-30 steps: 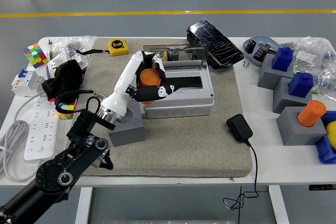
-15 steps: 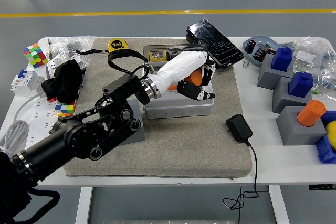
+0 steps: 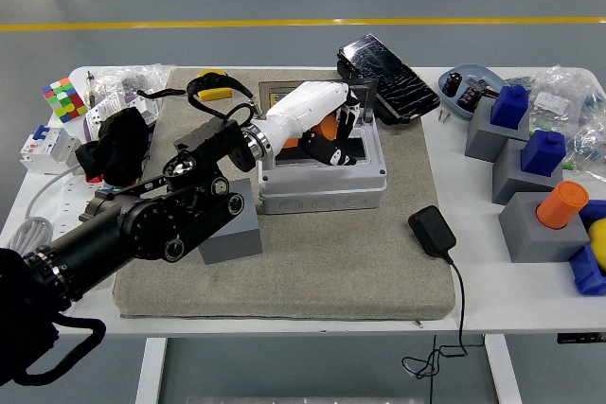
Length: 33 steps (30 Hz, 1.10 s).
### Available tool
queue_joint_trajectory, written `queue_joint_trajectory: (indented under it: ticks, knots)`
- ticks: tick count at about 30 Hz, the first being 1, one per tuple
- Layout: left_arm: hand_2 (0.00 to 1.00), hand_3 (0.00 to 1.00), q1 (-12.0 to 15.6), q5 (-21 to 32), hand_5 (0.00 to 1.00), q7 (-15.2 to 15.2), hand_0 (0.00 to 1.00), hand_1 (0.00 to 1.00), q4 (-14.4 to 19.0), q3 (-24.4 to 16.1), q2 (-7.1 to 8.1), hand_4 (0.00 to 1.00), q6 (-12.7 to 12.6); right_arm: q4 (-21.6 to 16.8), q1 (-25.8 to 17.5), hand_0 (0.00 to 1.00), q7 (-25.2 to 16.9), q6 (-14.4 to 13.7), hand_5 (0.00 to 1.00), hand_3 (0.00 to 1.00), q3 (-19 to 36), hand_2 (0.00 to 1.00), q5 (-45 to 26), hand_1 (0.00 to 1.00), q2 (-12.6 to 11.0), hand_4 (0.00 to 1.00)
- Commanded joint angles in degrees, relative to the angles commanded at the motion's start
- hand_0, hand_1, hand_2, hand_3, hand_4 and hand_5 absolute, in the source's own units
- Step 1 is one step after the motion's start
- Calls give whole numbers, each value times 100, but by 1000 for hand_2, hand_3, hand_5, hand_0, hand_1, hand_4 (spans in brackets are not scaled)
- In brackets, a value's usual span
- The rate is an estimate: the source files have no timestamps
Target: Fetch the battery,place it into the box,close the lid of the box
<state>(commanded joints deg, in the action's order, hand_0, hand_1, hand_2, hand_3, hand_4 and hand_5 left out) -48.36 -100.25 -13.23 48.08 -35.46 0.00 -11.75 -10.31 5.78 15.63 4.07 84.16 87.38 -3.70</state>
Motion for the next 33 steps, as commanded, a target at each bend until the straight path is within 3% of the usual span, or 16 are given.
queue_joint_trajectory:
  ticks: [4,5,10,11,16,17,21,28,29,33]
  knots:
    - [209,273,47,-92,2,-173,77,103,-5,49,0,998,-34,0,-7,642,-1,3,573,575,-21,672,4,662,3,971]
    - [379,478,52,-134,80,-211,209,322,-19,57,0,998,-49,0,-5,642,-2,4,572,575,-21,672,6,662,3,971]
    - [379,478,83,-332,80,-413,209,322,-119,164,0,998,-179,0,-4,642,-1,3,572,575,-20,672,2,662,7,971]
    - [514,662,88,-383,108,-419,325,537,-128,177,0,998,-204,0,-5,643,1,3,571,576,-15,672,8,663,7,971]
    - [514,662,98,-570,108,-360,325,537,-131,174,0,998,-247,0,-9,643,2,4,571,576,-13,672,19,663,8,971]
    - [604,697,99,-573,113,-347,424,621,-131,174,0,998,-240,0,-10,643,1,5,571,575,-13,672,21,662,8,971]
    - [604,697,148,-565,113,-342,424,621,-36,153,0,998,-229,0,-20,643,-2,4,571,575,-20,672,8,662,13,971]
    - [612,702,369,-540,128,-515,402,619,580,-258,0,998,-314,0,-53,643,-1,-6,571,574,30,672,-3,663,20,971]
    - [609,697,394,-539,280,-568,427,623,672,-343,0,998,-344,0,-57,643,3,-8,571,575,48,672,7,662,22,971]
    - [609,697,440,-565,280,-666,427,623,926,-679,0,998,-444,0,-62,643,1,-12,571,575,51,672,-15,662,26,971]
